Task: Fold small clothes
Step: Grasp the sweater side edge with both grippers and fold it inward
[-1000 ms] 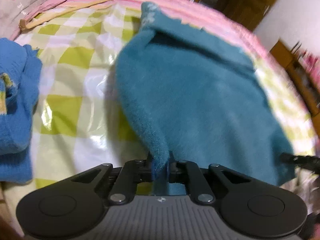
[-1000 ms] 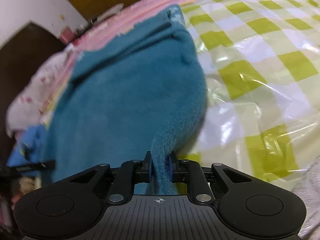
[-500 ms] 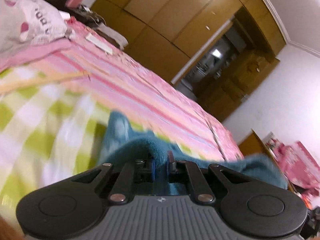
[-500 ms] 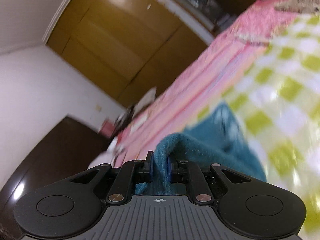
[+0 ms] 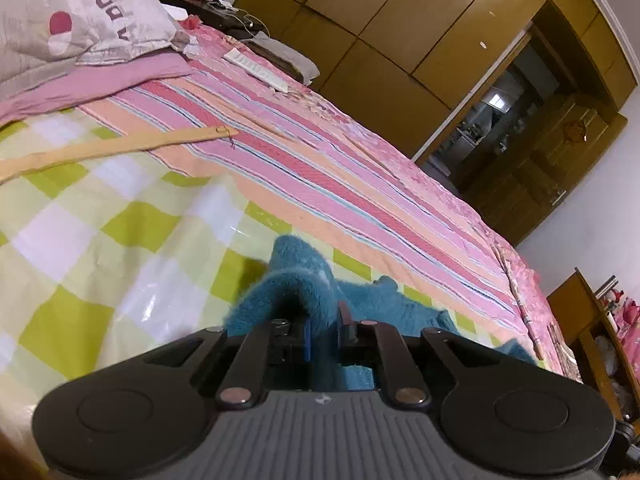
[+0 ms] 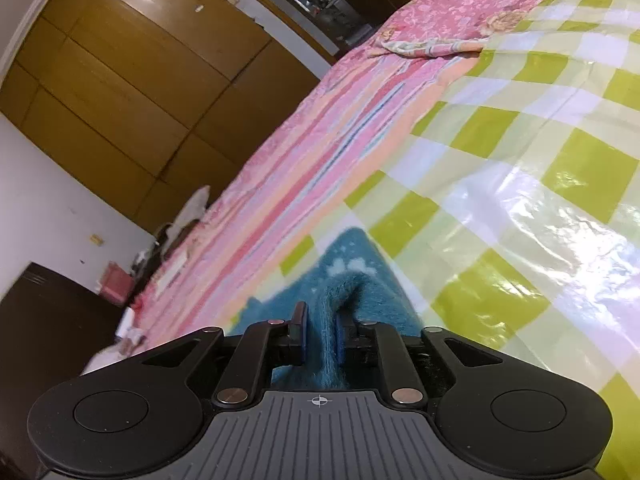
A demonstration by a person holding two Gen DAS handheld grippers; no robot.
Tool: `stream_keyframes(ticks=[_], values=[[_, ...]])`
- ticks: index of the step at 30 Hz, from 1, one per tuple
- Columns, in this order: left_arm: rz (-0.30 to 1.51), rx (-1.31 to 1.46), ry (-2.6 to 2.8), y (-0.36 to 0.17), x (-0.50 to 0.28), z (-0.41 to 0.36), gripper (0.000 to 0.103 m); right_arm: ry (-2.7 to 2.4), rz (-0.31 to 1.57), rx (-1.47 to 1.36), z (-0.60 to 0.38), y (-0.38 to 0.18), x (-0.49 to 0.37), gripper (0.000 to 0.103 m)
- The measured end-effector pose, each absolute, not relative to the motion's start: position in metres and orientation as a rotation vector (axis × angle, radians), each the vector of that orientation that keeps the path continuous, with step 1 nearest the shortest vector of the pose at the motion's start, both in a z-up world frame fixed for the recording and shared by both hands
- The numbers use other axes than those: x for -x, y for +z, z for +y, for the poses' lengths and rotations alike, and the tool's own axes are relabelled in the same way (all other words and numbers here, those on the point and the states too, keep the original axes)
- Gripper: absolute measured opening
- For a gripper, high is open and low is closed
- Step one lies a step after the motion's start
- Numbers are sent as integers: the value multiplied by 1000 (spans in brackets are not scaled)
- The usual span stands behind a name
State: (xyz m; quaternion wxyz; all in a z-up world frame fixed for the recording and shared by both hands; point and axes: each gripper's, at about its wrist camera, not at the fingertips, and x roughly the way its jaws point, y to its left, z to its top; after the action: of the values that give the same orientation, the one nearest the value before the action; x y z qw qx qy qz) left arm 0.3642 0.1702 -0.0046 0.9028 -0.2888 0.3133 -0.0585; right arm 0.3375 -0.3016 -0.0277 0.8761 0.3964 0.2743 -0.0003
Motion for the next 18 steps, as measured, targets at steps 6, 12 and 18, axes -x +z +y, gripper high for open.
stream_keyframes(ticks=[6,12,18], values=[[565,672,-77,11,-355,170,41,59,501,-835,-302,-12,-329,37],[454,599,23,30,-341,172,55,54,428,-688,-294,6,-324,54],[510,348,17,13,-328,141,56,-7,501,-389,-268,-1,-322,54]])
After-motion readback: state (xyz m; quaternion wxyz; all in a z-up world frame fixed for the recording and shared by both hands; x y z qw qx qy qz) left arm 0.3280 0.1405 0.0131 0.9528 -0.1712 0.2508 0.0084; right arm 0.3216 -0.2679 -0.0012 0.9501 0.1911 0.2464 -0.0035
